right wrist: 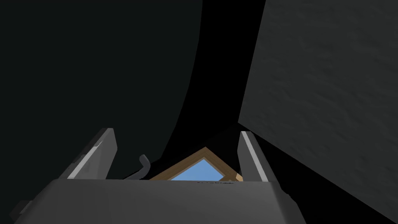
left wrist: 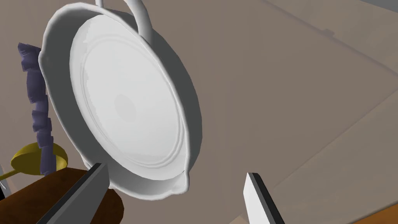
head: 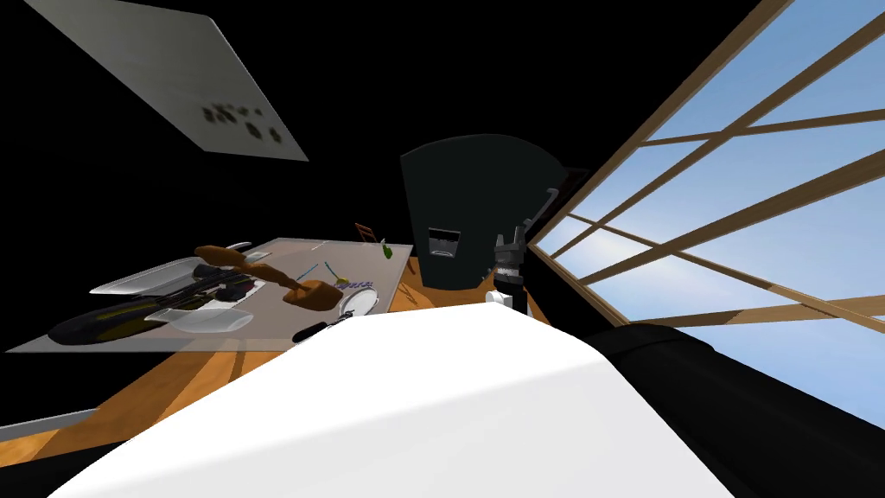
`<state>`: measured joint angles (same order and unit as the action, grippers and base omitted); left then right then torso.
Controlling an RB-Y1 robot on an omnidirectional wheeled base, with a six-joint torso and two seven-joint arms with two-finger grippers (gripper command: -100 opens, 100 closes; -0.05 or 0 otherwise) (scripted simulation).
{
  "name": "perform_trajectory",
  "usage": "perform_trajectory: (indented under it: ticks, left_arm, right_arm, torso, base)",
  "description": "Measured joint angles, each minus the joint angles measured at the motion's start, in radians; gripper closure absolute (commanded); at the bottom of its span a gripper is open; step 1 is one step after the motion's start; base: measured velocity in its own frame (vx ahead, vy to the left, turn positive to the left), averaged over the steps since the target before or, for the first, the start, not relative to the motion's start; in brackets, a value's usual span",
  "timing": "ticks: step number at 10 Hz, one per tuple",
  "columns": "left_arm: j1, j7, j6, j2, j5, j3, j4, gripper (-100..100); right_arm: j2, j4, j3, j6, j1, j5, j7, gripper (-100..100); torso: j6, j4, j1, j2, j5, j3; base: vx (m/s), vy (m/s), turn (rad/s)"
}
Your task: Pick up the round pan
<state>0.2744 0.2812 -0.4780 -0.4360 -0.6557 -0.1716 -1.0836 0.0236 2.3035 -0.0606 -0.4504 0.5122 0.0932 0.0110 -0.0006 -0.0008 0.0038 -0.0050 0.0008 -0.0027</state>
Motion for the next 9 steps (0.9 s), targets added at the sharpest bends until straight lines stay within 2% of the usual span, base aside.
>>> perform_trajectory:
  ticks: [4, 5, 6, 9]
  left_arm:
    - [-0.015, 0.015, -0.087, -0.027, 0.018, -0.011, 0.066, -100]
    - [-0.014, 0.014, -0.093, -0.028, 0.02, -0.012, 0.066, 0]
    - [-0.015, 0.014, -0.092, -0.028, 0.019, -0.012, 0.066, -100]
    - [-0.035, -0.003, -0.052, 0.005, 0.055, -0.001, 0.109, -100]
  right_arm:
    - [0.0, 0.0, 0.0, 0.0, 0.0, 0.0, 0.0, 0]
    - [0.0, 0.0, 0.0, 0.0, 0.0, 0.0, 0.0, 0]
    - [0.0, 0.0, 0.0, 0.0, 0.0, 0.0, 0.0, 0]
    - [0.0, 0.0, 0.0, 0.0, 0.0, 0.0, 0.0, 0]
  torso:
    - [0.0, 0.0, -0.001, 0.0, 0.0, 0.0]
    - [0.0, 0.0, -0.003, 0.001, 0.0, 0.001]
    - [0.0, 0.001, -0.003, 0.003, -0.001, 0.001]
    - [0.0, 0.001, 0.0, 0.003, 0.0, 0.002]
  base:
    - [0.041, 0.033, -0.078]
    - [0.0, 0.0, 0.0]
    - [0.003, 0.048, -0.02]
    - [0.006, 0.066, -0.016]
